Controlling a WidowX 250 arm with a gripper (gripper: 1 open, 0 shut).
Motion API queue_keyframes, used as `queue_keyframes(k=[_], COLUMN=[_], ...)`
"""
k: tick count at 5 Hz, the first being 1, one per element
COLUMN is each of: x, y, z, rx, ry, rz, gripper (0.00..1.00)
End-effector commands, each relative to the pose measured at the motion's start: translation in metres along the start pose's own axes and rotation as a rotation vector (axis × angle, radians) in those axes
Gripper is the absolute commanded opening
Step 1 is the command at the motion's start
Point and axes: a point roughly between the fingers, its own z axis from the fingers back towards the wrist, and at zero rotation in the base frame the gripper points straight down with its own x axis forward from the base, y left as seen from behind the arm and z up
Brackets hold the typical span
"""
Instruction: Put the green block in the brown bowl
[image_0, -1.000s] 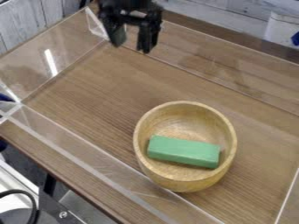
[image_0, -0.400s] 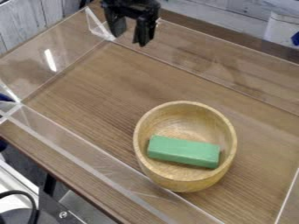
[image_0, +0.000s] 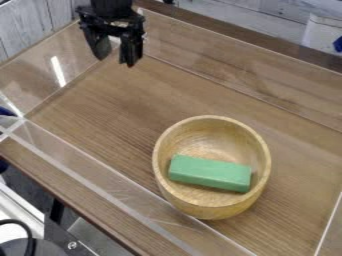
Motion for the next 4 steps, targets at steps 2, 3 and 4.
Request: queue_keyframes(k=[2,3,4], x=[0.007,0.023,0.039], y=[-0.037,-0.048,-0.044], z=[0.015,0.025,0.033], rx=[0.039,0.028,0.027], ry=[-0.118,-0.170,-0.220], rz=[-0.029,-0.077,-0.088], gripper=[1.00,1.00,1.00])
